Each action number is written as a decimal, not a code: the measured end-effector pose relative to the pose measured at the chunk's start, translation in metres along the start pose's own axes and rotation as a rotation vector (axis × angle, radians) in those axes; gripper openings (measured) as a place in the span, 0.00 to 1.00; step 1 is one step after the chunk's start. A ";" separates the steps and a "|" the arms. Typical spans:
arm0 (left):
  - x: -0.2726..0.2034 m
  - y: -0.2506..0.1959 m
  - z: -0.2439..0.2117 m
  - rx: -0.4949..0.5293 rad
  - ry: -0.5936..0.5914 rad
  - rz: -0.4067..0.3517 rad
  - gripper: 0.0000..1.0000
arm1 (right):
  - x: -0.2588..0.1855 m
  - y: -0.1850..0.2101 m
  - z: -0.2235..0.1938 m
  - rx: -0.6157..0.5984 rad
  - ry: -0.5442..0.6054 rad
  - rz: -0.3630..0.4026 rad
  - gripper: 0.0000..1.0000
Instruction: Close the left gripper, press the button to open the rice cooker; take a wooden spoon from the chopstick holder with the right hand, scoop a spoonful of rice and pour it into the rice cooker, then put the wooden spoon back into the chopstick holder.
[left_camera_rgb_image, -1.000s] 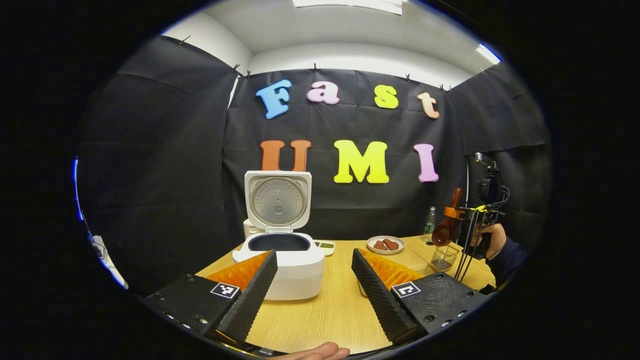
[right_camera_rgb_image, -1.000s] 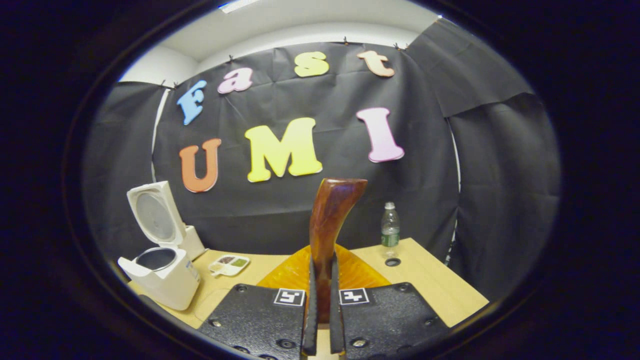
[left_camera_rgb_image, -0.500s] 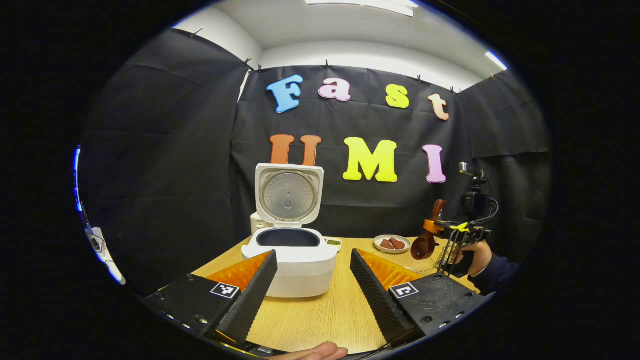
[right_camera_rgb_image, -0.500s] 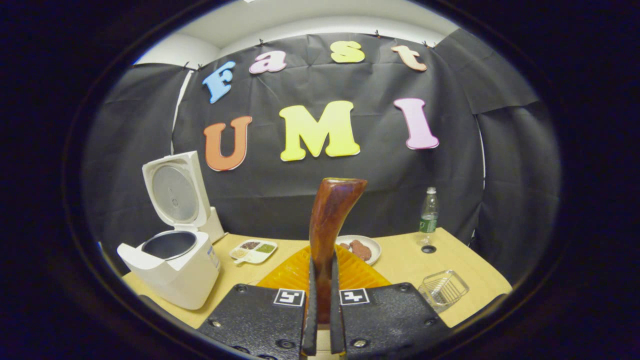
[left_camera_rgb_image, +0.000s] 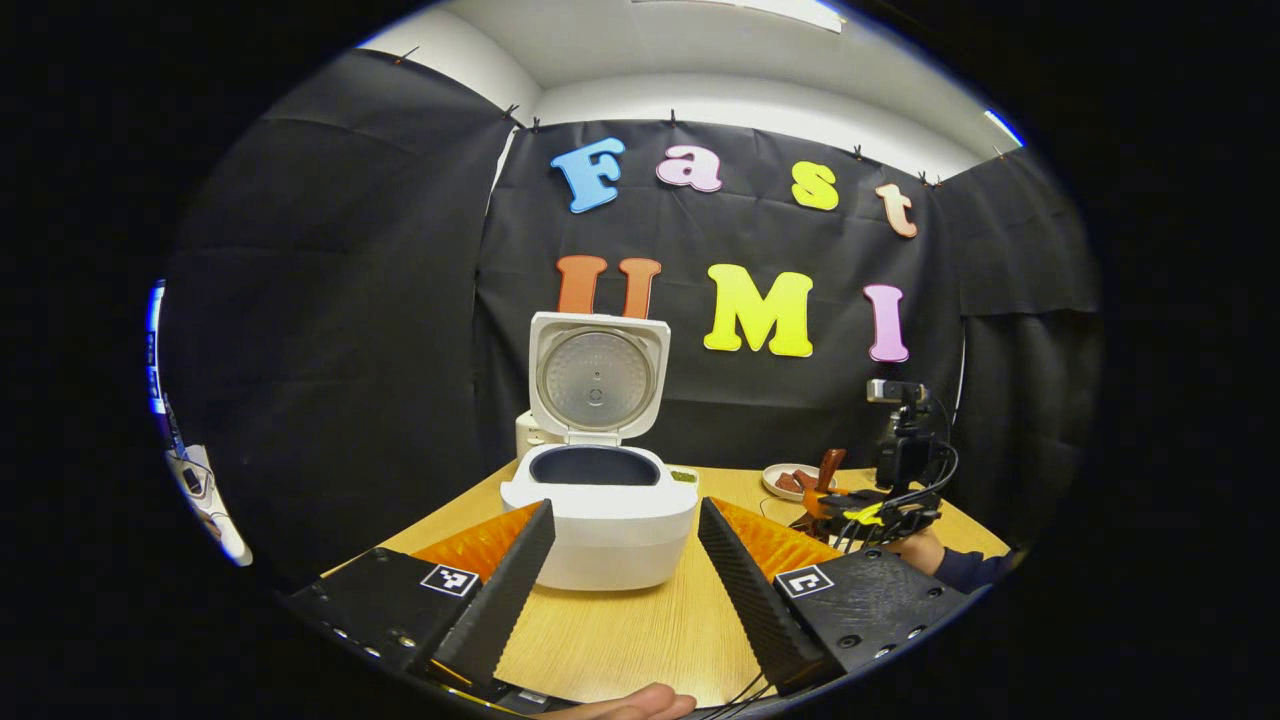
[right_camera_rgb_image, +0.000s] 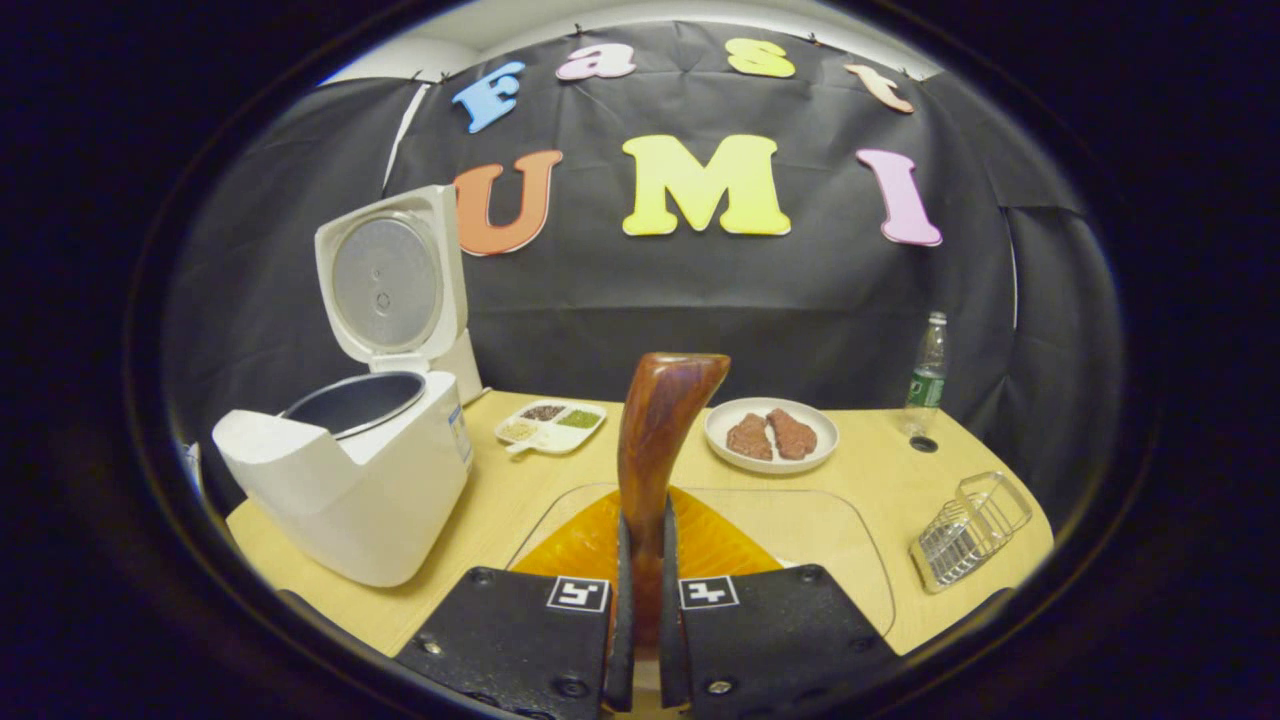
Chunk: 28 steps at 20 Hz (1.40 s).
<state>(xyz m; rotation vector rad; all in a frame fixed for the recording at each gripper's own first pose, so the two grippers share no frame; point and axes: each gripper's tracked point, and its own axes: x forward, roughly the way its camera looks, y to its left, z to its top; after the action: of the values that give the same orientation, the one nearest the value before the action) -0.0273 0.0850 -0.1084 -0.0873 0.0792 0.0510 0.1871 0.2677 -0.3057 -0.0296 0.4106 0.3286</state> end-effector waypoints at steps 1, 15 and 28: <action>0.001 -0.001 -0.002 -0.003 0.004 -0.004 0.92 | 0.002 -0.003 -0.001 0.040 0.020 0.011 0.12; 0.011 -0.002 0.005 0.010 0.021 0.020 0.92 | 0.013 -0.006 -0.013 0.562 0.229 0.284 0.10; 0.025 -0.023 0.013 0.021 0.021 -0.026 0.92 | -0.023 -0.101 0.038 1.070 0.047 0.239 0.08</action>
<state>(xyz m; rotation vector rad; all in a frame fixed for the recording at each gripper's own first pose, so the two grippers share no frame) -0.0004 0.0647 -0.0951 -0.0674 0.0996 0.0233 0.2142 0.1683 -0.2654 1.0653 0.5968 0.3093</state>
